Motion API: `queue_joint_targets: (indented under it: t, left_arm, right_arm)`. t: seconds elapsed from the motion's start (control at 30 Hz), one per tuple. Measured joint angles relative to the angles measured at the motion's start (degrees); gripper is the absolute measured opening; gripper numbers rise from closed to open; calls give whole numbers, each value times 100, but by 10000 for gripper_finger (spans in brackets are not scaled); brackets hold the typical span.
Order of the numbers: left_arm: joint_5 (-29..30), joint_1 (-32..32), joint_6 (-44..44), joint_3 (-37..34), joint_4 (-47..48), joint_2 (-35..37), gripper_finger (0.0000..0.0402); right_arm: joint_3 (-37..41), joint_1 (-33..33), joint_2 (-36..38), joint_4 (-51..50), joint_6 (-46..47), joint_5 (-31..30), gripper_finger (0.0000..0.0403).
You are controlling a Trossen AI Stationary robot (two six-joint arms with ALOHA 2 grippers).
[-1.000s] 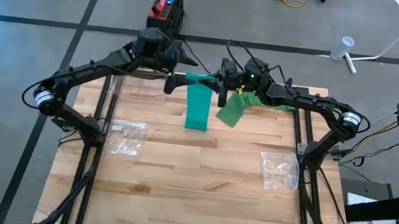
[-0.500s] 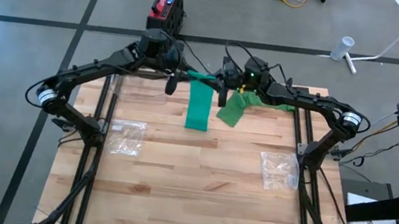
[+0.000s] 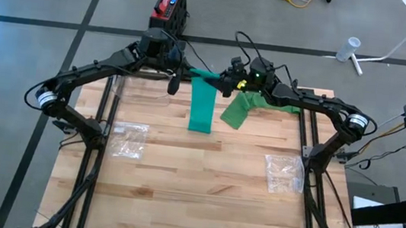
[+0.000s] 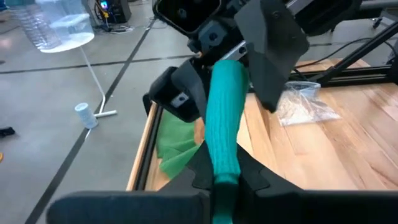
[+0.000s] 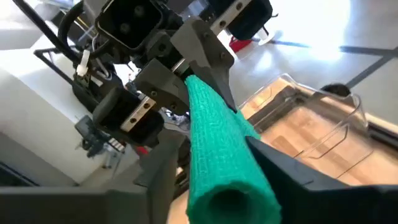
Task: Roll bandage
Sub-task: Roll the blue bandage
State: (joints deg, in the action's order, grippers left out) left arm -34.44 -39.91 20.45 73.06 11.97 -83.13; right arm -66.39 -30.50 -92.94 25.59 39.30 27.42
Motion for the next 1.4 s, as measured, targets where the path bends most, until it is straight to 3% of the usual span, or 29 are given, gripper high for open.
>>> queue_joint_targets:
  t: [0.23,0.47,0.77,0.9,1.27,1.4]
  left_arm:
    - [-8,31,95,-2,-96,0,10]
    - [50,124,485,-86,-314,0,9]
    - [288,124,475,-247,-623,0,8]
    - [651,125,602,-258,-650,0,8]
    - [746,153,910,-258,-783,0,8]
    - [1219,261,1126,-265,-790,0,8]
  right_arm:
    - [2,-15,-115,158,743,-50,265]
    - [2,-15,-125,482,1110,-61,300]
    - [2,-15,-125,479,1112,-50,300]
    - [2,-17,-125,483,1119,-69,288]
    - [4,-28,-125,474,1223,-224,272]
    - [4,-28,-125,463,1271,-361,274]
